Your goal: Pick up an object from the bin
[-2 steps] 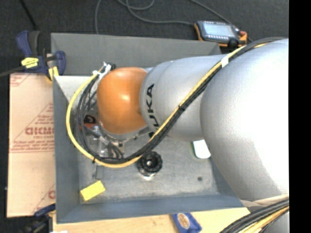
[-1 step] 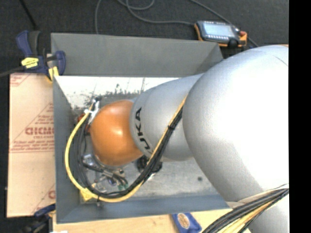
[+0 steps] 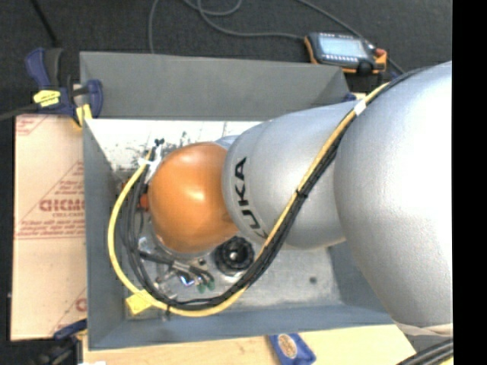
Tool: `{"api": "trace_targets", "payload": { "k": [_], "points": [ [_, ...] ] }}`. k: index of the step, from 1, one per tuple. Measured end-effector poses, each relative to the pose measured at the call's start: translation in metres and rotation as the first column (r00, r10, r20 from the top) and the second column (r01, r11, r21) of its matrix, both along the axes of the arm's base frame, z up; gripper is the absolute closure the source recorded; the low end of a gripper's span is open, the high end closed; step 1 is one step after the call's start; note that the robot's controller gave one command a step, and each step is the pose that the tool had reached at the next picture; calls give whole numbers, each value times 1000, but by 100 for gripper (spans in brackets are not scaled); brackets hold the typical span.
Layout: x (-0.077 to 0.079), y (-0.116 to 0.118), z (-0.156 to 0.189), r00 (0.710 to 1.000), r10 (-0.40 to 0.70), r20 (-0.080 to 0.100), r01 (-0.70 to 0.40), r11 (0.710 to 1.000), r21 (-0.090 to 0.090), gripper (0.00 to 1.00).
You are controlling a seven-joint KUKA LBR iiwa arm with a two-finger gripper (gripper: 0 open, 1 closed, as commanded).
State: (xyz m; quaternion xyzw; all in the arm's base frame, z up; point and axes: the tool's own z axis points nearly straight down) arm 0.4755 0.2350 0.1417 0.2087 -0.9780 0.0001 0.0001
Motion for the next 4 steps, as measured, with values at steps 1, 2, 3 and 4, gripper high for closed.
{"api": "trace_targets", "payload": {
  "k": [1, 2, 3, 4],
  "points": [
    [1, 3, -25, 923, 386, 1, -386, 923, 0, 0],
    [7, 2, -60, 959, 283, 11, -283, 959, 0, 0],
    [1, 3, -69, 766, 643, 15, -643, 766, -2, 100],
    [1, 3, -69, 767, 642, 15, -642, 767, -2, 100]
  ]
}}
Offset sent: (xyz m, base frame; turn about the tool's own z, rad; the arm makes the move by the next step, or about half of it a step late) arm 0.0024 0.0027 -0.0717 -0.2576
